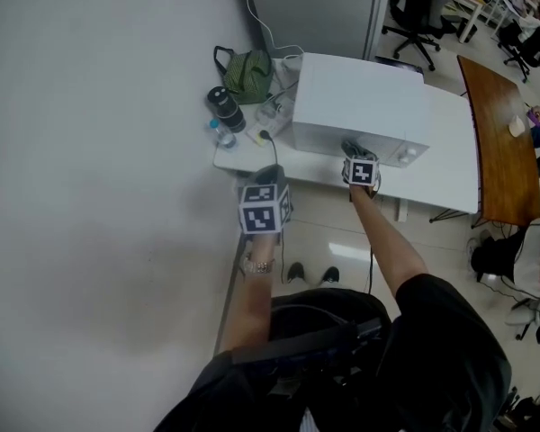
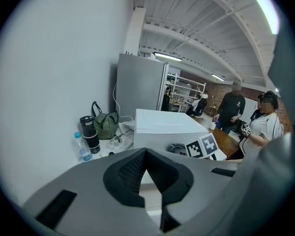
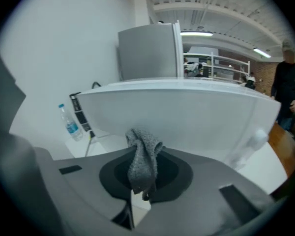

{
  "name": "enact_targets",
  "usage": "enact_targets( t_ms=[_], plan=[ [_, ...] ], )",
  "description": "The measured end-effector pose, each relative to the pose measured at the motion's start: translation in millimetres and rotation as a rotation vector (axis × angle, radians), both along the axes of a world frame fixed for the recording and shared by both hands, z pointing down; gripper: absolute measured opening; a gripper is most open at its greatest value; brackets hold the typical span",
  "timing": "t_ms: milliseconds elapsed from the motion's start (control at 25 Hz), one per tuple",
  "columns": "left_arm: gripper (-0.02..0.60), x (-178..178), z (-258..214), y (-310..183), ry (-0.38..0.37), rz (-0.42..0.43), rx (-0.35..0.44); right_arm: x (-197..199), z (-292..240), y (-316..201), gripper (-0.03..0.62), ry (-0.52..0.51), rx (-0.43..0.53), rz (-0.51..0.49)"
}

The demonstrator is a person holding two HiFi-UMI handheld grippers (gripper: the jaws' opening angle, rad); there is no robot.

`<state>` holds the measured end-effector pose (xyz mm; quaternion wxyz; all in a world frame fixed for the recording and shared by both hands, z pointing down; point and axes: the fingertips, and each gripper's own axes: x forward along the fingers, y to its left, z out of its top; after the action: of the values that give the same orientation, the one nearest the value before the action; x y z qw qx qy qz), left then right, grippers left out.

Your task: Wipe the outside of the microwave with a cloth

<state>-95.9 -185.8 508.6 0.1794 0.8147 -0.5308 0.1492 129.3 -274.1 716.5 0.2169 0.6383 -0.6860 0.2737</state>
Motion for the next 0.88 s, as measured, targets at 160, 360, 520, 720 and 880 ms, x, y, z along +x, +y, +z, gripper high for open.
enact_targets(
  t_ms=[160, 360, 520, 720, 880],
  plan=[
    [0.0, -20.5, 3.5, 5.2, 0.0, -0.042, -0.019, -106.6, 2.6, -20.3, 0.028, -0.053, -0.009, -0.142],
    [0.0, -46.2, -4.5, 21.4, -0.026, -0.089, -0.021, -153.9, 19.4, -38.4, 0.029, -0.004, -0.061, -0.236],
    [0.0, -63.0, -2.6, 28.4, -0.041, -0.116, -0.029, -125.5, 26.5, -45.8, 0.029, 0.031, -0.062, -0.217],
    [0.0, -53.2, 0.9, 19.9, -0.026, -0.092, -0.038, -39.2, 32.9, -30.3, 0.029, 0.077, -0.096, -0.121],
    [0.0, -18.7, -3.6, 15.7, -0.012, -0.019, -0.029, 43.2, 40.5, -7.8, 0.029, 0.093, -0.118, -0.017]
  ],
)
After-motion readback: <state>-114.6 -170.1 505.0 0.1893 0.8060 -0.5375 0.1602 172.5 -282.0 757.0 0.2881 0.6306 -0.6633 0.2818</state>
